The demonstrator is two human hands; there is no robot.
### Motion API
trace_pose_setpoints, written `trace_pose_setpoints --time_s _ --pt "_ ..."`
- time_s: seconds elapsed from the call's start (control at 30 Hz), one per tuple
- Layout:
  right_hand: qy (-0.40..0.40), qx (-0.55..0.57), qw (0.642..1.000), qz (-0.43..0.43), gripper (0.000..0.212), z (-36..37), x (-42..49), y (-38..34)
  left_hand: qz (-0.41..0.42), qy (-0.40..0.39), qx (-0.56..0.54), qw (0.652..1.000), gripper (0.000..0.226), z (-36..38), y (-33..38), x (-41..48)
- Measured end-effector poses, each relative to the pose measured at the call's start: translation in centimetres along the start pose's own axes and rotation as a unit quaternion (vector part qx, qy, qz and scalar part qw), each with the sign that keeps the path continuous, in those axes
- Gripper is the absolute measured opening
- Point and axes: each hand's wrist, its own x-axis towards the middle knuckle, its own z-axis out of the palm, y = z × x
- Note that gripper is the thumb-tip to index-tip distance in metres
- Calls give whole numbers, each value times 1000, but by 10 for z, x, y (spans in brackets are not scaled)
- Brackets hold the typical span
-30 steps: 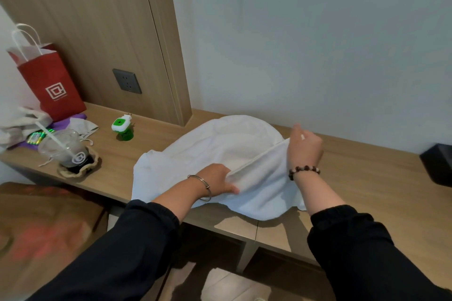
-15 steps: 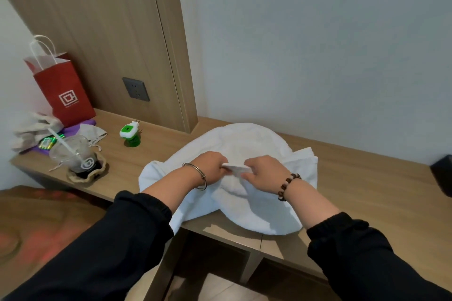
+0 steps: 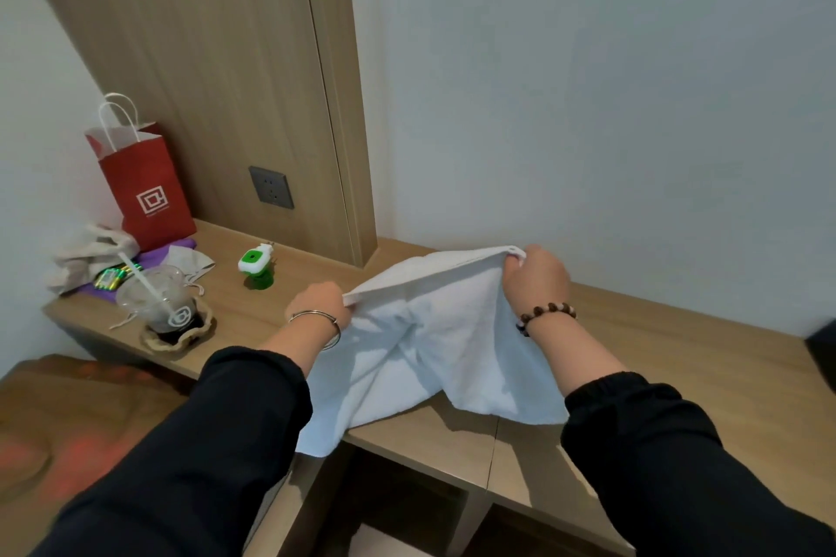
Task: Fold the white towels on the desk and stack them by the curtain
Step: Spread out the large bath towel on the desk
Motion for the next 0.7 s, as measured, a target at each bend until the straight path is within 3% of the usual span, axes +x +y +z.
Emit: trace_pose_setpoints --time_s 0.07,0.1,0.2,0.33,0.4,0.47,0.63,0.7 --pt "-28 58 995 73 31 -3 3 1 -41 -39 -142 988 40 -5 2 -1" --pt "-36 84 991 93 34 -6 4 -2 -57 -57 -254 964 41 -12 11 -1" --pt "-28 125 990 54 36 -24 10 -34 -57 -70 -526 846 52 -56 61 -3" --pt "16 243 969 -39 40 -80 33 -106 49 -47 -616 785 44 -144 126 -16" --pt "43 319 944 -72 41 -118 43 -143 109 -53 -667 735 29 -196 148 -25" --pt "76 386 914 -100 39 -159 51 -178 170 -50 -708 684 14 -252 166 -42" --pt "187 477 827 -232 34 -281 48 -255 289 12 -754 589 6 -390 193 -106" --pt "234 484 789 -297 21 -339 40 -285 346 4 -783 516 13 -448 200 -136"
